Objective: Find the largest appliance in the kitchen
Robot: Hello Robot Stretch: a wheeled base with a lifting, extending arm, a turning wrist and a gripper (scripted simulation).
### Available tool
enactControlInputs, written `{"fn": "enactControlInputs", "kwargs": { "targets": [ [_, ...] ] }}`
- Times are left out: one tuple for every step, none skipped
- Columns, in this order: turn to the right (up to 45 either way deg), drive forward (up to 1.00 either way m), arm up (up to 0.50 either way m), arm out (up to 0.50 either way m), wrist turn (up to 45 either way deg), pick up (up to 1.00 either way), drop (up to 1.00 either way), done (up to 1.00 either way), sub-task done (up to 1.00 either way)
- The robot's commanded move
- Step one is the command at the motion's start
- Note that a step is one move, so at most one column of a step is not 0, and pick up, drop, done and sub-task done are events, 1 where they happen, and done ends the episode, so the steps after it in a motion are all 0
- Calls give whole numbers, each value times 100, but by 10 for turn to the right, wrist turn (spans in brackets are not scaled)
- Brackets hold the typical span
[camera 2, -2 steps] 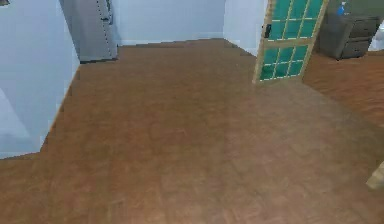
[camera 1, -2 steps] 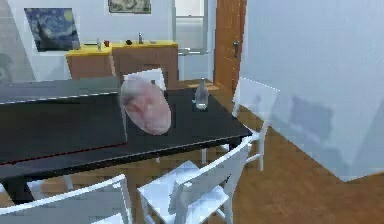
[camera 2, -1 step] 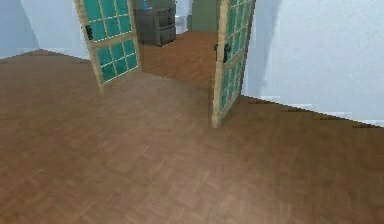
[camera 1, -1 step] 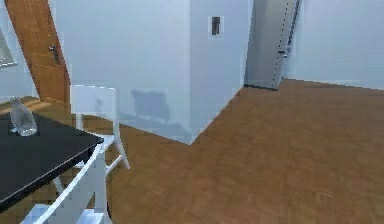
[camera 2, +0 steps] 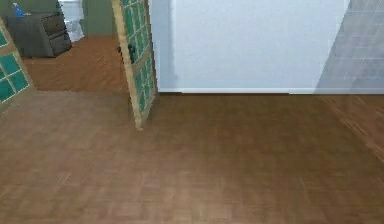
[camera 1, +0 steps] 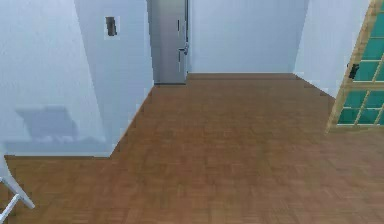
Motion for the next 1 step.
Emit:
{"fn": "enactControlInputs", "kwargs": {
  "targets": [
    [0,60,0,0,0,0,0,0,0]
  ]
}}
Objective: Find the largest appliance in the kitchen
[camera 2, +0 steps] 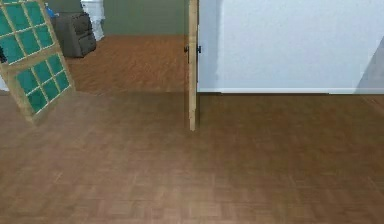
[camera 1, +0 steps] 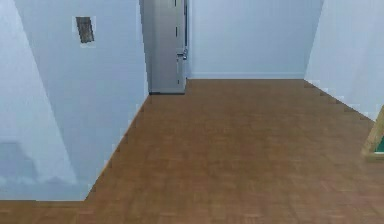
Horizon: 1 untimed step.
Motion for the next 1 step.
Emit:
{"fn": "enactControlInputs", "kwargs": {
  "targets": [
    [0,100,0,0,0,0,0,0,0]
  ]
}}
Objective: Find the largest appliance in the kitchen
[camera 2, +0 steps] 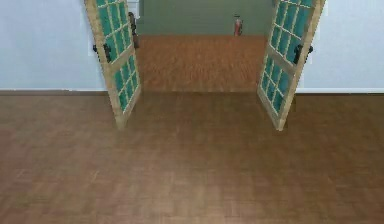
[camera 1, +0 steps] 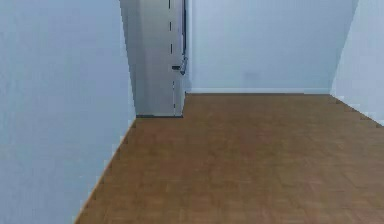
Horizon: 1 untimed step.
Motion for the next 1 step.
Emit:
{"fn": "enactControlInputs", "kwargs": {
  "targets": [
    [0,100,0,0,0,0,0,0,0]
  ]
}}
